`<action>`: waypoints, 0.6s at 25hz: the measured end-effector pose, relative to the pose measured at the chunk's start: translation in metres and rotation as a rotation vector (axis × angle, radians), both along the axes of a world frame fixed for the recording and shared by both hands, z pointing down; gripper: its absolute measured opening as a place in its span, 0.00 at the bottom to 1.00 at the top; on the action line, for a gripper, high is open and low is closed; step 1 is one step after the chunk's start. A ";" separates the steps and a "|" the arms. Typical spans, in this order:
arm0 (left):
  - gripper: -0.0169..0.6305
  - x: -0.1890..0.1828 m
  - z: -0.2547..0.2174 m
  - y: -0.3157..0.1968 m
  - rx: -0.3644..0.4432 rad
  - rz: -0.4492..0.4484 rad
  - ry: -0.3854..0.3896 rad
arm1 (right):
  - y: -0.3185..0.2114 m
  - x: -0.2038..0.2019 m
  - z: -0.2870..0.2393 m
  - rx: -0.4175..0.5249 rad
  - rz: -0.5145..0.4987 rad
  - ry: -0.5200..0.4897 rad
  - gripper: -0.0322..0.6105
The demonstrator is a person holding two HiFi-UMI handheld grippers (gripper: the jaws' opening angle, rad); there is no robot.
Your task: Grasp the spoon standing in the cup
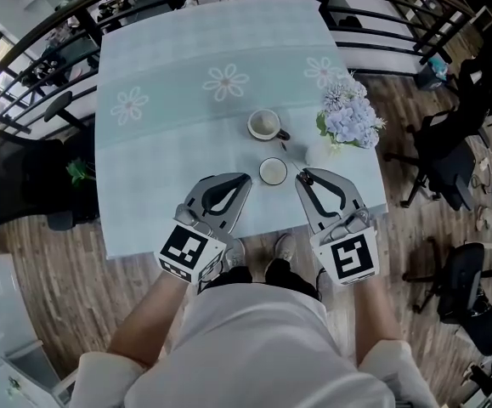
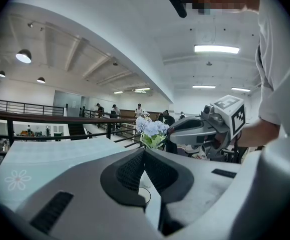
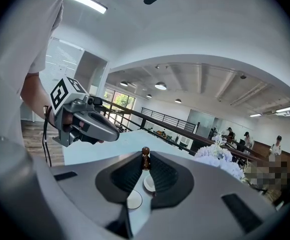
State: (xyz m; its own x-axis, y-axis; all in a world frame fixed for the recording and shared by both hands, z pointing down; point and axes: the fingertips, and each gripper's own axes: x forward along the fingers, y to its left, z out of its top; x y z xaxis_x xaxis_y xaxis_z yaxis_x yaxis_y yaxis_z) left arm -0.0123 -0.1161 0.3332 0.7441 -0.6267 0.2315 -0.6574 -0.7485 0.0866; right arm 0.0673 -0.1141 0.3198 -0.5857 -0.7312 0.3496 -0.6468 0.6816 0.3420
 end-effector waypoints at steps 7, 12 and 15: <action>0.06 0.003 0.006 0.003 -0.010 0.002 -0.001 | 0.002 0.001 0.006 -0.006 -0.005 0.015 0.14; 0.06 0.003 0.010 0.006 -0.018 0.000 0.000 | 0.005 0.000 0.010 -0.018 -0.010 0.020 0.14; 0.06 0.004 0.010 0.006 -0.019 -0.002 0.001 | 0.006 0.001 0.013 -0.027 -0.008 0.022 0.14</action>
State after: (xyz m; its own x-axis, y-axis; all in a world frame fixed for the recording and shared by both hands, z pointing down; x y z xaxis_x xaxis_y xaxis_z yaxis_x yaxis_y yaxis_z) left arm -0.0082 -0.1104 0.3427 0.7432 -0.6235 0.2429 -0.6586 -0.7456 0.1014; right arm 0.0688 -0.1080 0.3326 -0.5834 -0.7166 0.3823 -0.6339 0.6960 0.3373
